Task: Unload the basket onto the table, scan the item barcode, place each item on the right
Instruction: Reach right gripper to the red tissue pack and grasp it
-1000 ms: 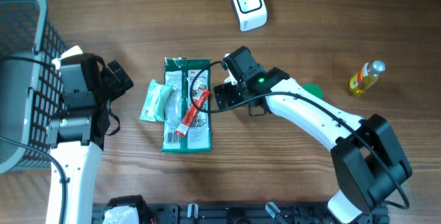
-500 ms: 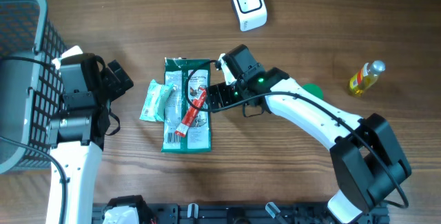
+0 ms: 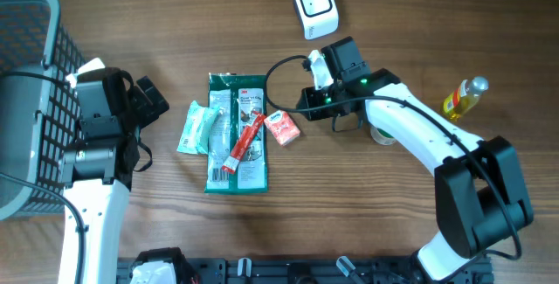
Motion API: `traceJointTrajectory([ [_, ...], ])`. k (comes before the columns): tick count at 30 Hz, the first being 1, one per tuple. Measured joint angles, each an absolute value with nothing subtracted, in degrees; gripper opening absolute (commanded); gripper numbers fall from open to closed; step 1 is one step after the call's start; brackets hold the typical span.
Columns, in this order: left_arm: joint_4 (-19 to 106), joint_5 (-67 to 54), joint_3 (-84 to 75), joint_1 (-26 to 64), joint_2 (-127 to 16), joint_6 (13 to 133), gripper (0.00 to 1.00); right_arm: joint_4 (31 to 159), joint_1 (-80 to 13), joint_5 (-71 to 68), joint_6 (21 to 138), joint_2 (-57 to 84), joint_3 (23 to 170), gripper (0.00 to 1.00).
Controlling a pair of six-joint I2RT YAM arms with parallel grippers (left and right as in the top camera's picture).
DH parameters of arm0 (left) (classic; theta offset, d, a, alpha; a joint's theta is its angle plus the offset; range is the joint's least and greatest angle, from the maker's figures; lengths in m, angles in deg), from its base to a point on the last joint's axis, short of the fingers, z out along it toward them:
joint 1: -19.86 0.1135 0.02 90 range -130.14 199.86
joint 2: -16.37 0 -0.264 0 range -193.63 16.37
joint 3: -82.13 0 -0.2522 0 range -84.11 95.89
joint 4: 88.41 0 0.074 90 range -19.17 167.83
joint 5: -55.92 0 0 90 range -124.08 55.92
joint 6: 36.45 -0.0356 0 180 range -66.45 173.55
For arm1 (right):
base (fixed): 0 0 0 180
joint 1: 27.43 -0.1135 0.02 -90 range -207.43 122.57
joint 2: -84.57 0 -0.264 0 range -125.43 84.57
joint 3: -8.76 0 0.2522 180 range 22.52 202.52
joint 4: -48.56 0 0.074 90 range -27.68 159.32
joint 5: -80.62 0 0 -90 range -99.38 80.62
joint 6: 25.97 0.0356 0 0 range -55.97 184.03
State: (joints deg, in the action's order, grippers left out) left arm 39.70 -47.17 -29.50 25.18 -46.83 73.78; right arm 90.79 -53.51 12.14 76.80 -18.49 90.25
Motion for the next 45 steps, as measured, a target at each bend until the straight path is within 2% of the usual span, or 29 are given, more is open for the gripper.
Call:
traceJointTrajectory([
  [9, 39.7, -47.1, -29.5, 25.2, -46.8, 73.8, 1.0, 88.6, -55.0, 15.0, 75.6, -28.5, 90.1, 0.23],
  [13, 39.7, -47.1, -29.5, 25.2, -46.8, 73.8, 1.0, 88.5, -55.0, 15.7, 73.9, -28.7, 90.2, 0.31],
  [20, 39.7, -47.1, -29.5, 25.2, -46.8, 73.8, 1.0, 89.0, -55.0, 16.9, 73.5, -24.2, 90.2, 0.31],
  [33, 39.7, -47.1, -29.5, 25.2, -46.8, 73.8, 1.0, 88.7, -56.6, 17.6, 72.7, -28.3, 90.1, 0.34],
  [35, 39.7, -47.1, -29.5, 25.2, -46.8, 73.8, 1.0, 88.4, -57.5, 17.3, 72.7, -28.7, 90.1, 0.32],
  [37, 39.7, -47.1, -29.5, 25.2, -46.8, 73.8, 1.0, 88.4, -57.6, 16.6, 72.7, -28.7, 90.1, 0.18],
  [40, 39.7, -47.1, -29.5, 25.2, -46.8, 73.8, 1.0, 88.4, -57.5, 16.3, 72.2, -28.7, 90.1, 0.04],
  [45, 39.7, -47.1, -29.5, 25.2, -46.8, 73.8, 1.0, 91.9, -55.8, 15.6, 69.9, -23.8, 90.2, 0.04],
])
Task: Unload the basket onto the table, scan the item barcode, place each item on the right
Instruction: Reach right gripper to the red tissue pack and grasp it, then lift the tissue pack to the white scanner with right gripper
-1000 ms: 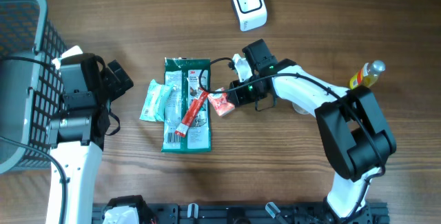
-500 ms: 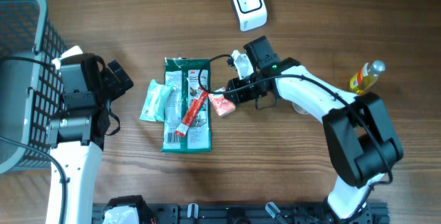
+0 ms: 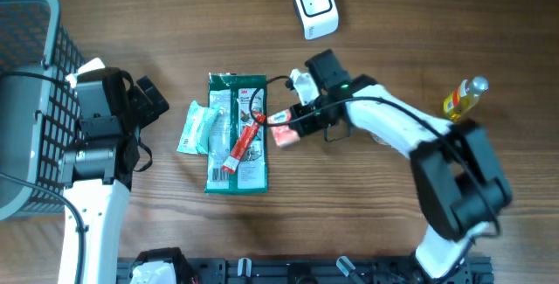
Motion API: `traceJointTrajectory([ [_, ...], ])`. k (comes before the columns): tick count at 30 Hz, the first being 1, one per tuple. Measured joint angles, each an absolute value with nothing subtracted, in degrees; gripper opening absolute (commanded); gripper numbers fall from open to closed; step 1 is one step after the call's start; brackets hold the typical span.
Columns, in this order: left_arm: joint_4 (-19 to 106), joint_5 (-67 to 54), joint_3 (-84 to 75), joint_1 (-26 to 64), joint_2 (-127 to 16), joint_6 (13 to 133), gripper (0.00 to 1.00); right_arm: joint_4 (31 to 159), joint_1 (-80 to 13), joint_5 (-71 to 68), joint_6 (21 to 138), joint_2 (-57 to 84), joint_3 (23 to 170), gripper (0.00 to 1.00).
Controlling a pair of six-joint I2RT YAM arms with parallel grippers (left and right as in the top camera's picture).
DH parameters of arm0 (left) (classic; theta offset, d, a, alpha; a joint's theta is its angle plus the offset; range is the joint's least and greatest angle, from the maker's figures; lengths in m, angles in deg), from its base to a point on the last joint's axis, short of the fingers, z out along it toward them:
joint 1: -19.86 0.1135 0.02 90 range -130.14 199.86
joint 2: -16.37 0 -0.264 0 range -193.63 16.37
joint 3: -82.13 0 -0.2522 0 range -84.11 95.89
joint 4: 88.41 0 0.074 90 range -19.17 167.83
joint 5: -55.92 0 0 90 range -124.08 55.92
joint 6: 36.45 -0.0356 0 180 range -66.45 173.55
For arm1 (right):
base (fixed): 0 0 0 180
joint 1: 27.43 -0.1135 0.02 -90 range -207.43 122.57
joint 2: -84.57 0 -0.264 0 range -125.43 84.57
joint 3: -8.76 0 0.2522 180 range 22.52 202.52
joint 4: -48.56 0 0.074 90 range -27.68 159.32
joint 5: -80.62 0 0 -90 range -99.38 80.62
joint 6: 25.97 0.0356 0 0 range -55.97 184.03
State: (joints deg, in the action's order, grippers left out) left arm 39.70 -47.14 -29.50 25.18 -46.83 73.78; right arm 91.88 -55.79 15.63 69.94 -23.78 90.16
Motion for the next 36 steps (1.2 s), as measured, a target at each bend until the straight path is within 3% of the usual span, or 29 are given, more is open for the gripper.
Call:
traceJointTrajectory([
  [4, 39.7, -47.2, -29.5, 25.2, -46.8, 73.8, 1.0, 94.4, -53.8, 15.0, 68.1, -5.3, 90.2, 0.04],
  [6, 39.7, -47.1, -29.5, 25.2, -46.8, 73.8, 1.0, 101.9, -54.0, 9.6, 68.0, -1.2, 93.5, 0.04],
  [10, 39.7, -47.1, -29.5, 25.2, -46.8, 73.8, 1.0, 126.0, -53.9, -0.8, 63.9, -2.8, 119.4, 0.04],
  [12, 39.7, -47.2, -29.5, 25.2, -46.8, 73.8, 1.0, 131.3, -53.9, -7.3, 58.8, -7.9, 137.1, 0.04],
  [13, 39.7, -47.1, -29.5, 25.2, -46.8, 73.8, 1.0, 131.1, -53.9, -9.0, 57.6, -9.0, 138.2, 0.04],
  [23, 39.7, -47.1, -29.5, 25.2, -46.8, 73.8, 1.0, 102.7, -53.9, -34.8, 35.4, -36.5, 138.0, 0.04],
  [29, 39.7, -47.2, -29.5, 25.2, -46.8, 73.8, 1.0, 86.7, -53.9, -41.8, 27.6, -44.5, 138.0, 0.04],
  [36, 39.7, -47.1, -29.5, 25.2, -46.8, 73.8, 1.0, 84.1, -53.9, -42.2, 25.3, -50.2, 138.0, 0.04],
])
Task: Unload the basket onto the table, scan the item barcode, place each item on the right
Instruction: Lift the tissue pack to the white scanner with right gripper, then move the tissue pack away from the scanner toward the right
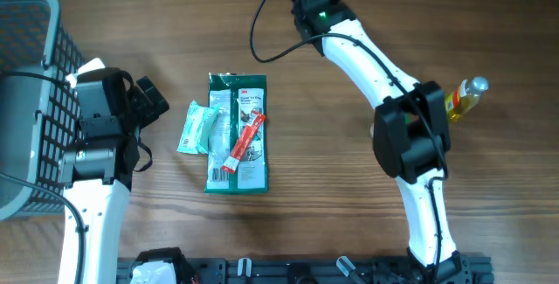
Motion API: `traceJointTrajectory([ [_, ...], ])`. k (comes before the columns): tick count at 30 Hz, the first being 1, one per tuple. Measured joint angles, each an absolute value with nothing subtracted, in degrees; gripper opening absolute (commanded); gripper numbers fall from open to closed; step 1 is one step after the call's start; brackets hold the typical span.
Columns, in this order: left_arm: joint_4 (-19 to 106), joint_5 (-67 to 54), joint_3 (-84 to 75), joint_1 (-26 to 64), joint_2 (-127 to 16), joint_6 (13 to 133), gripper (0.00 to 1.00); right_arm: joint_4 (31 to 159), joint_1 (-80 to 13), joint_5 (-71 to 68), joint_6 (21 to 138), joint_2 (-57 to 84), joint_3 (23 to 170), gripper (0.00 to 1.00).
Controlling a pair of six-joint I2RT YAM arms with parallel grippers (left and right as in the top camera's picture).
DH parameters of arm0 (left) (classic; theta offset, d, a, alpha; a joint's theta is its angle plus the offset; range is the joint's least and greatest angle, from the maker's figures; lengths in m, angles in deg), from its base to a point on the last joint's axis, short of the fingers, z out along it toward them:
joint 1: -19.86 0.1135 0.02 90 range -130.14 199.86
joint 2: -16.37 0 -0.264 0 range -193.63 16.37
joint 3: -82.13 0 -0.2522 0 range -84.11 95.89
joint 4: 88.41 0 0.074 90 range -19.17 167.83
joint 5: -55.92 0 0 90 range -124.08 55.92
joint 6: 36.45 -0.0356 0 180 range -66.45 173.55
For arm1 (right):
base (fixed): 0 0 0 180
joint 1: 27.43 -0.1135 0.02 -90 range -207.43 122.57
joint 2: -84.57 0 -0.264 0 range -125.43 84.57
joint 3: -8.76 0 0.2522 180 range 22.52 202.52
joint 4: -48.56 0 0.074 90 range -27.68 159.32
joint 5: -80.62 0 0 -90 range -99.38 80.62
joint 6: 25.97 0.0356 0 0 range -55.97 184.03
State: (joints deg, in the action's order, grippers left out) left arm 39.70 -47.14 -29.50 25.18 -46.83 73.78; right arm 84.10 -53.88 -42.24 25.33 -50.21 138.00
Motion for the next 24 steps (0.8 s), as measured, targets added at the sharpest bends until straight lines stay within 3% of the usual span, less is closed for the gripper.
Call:
traceJointTrajectory([
  [10, 39.7, -47.1, -29.5, 25.2, -46.8, 73.8, 1.0, 90.2, -53.9, -45.6, 27.5, -50.6, 138.0, 0.04],
  [16, 39.7, -47.1, -29.5, 25.2, -46.8, 73.8, 1.0, 122.0, -53.5, -28.1, 48.0, -24.6, 138.5, 0.04],
  [19, 39.7, -47.2, -29.5, 25.2, -46.8, 73.8, 1.0, 141.1, -51.6, -16.6, 56.5, -20.3, 138.4, 0.04],
  [24, 39.8, -47.1, -29.5, 25.2, -46.8, 73.8, 1.0, 135.0, -50.9, -11.0, 66.3, -22.1, 119.9, 0.04],
])
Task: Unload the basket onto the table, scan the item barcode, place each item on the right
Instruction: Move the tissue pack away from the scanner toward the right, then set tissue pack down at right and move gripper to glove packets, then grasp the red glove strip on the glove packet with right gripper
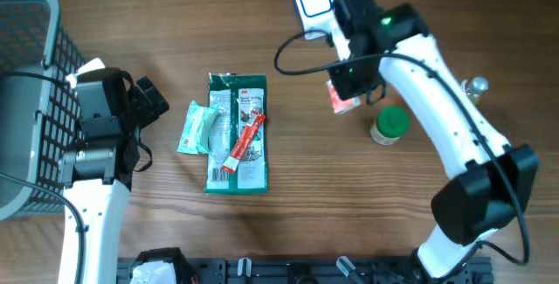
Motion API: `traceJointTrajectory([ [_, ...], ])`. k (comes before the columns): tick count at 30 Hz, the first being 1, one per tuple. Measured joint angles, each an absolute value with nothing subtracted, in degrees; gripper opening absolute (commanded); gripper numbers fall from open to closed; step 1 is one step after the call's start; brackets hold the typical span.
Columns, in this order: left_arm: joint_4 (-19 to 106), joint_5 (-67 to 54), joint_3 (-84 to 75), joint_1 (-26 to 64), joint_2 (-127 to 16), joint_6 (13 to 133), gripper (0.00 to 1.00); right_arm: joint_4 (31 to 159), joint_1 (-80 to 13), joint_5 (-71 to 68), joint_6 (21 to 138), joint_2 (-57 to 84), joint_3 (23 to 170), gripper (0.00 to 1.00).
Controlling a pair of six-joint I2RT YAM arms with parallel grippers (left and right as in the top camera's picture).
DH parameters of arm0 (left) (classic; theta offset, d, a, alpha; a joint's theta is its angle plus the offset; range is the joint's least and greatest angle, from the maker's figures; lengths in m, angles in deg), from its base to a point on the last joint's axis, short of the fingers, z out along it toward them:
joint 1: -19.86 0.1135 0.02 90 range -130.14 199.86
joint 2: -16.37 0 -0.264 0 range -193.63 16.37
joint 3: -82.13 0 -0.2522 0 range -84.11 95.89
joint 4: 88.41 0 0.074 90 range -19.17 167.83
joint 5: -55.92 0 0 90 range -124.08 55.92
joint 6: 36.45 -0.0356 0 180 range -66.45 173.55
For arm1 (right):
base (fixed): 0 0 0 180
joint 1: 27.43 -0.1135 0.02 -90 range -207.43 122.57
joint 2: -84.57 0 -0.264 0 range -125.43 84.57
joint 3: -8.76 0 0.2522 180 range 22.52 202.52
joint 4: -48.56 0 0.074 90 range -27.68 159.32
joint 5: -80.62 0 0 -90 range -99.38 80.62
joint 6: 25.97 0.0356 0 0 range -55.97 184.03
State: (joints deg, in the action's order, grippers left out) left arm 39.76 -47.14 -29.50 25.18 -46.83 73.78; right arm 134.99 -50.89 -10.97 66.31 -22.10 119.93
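Observation:
My right gripper is shut on a small red-and-white packet, holding it just below and to the right of the white barcode scanner at the table's far edge. The packet's lower end shows under the fingers. My left gripper rests open at the left, near the basket, with nothing in it.
A green flat pack with a red stick on it and a pale green pouch lie mid-table. A green-lidded jar stands beside the right arm. A yellow bottle peeks out behind the arm. A grey basket fills the left edge.
My right gripper was up at the far edge over the scanner, hiding it. Now it is lower and to the right, with the red packet showing and the scanner in view again.
The red packet lay beside the green pack with my right gripper just right of it. Then the gripper was at the packet. Later the packet was gone from that spot and the gripper was at the scanner. Now it holds the packet below the scanner. The left arm stayed still.

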Motion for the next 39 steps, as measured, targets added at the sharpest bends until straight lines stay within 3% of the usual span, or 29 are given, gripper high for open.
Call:
traceJointTrajectory([
  [3, 39.7, -47.2, -29.5, 25.2, -46.8, 73.8, 1.0, 124.3, -50.9, -10.4, 67.6, -22.6, 107.1, 0.05],
  [4, 39.7, -47.2, -29.5, 25.2, -46.8, 73.8, 1.0, 121.0, -50.9, -10.4, 67.8, -22.8, 103.4, 0.12],
  [5, 39.7, -47.1, -29.5, 25.2, -46.8, 73.8, 1.0, 118.3, -50.9, -10.4, 67.9, -23.0, 100.6, 0.34],
  [6, 39.7, -47.2, -29.5, 25.2, -46.8, 73.8, 1.0, 116.7, -50.9, -10.4, 68.5, -23.0, 98.0, 0.67],
  [7, 39.7, -47.1, -29.5, 25.2, -46.8, 73.8, 1.0, 116.0, -50.9, -10.4, 68.5, -23.1, 97.0, 0.8],
  [13, 39.7, -47.1, -29.5, 25.2, -46.8, 73.8, 1.0, 115.4, -51.3, -10.0, 71.6, -23.1, 101.0, 0.73],
  [15, 39.7, -47.1, -29.5, 25.2, -46.8, 73.8, 1.0, 114.3, -53.4, -5.2, 76.4, -23.1, 104.2, 0.66],
  [16, 39.7, -47.1, -29.5, 25.2, -46.8, 73.8, 1.0, 112.9, -55.0, -2.0, 81.0, -23.0, 104.5, 0.56],
  [17, 39.7, -47.1, -29.5, 25.2, -46.8, 73.8, 1.0, 109.7, -57.2, 2.3, 86.5, -23.0, 104.6, 0.57],
  [18, 39.7, -47.1, -29.5, 25.2, -46.8, 73.8, 1.0, 107.1, -58.6, 5.4, 90.0, -23.0, 104.6, 0.61],
  [19, 39.7, -47.1, -29.5, 25.2, -46.8, 73.8, 1.0, 105.2, -60.3, 7.9, 92.7, -23.0, 104.7, 0.87],
  [20, 39.7, -47.1, -29.5, 25.2, -46.8, 73.8, 1.0, 103.2, -61.8, 9.3, 95.4, -23.0, 104.7, 1.0],
  [22, 39.7, -47.1, -29.5, 25.2, -46.8, 73.8, 1.0, 99.9, -66.9, 12.2, 101.1, -23.0, 104.7, 1.0],
  [23, 39.7, -47.1, -29.5, 25.2, -46.8, 73.8, 1.0, 98.4, -69.6, 12.7, 103.4, -23.0, 104.7, 0.95],
  [24, 39.7, -47.2, -29.5, 25.2, -46.8, 73.8, 1.0, 97.6, -72.0, 12.7, 106.1, -23.0, 104.7, 0.71],
  [25, 39.7, -47.1, -29.5, 25.2, -46.8, 73.8, 1.0, 97.3, -73.9, 11.7, 107.9, -23.1, 104.7, 0.55],
  [26, 39.7, -47.2, -29.5, 25.2, -46.8, 73.8, 1.0, 97.4, -76.2, 9.7, 111.1, -23.3, 104.7, 0.5],
  [32, 39.7, -47.2, -29.5, 25.2, -46.8, 73.8, 1.0, 97.0, -84.3, -2.0, 122.6, -29.4, 104.7, 0.43],
  [39, 39.7, -47.1, -29.5, 25.2, -46.8, 73.8, 1.0, 97.0, -85.0, -6.0, 126.0, -34.5, 104.7, 0.36],
])
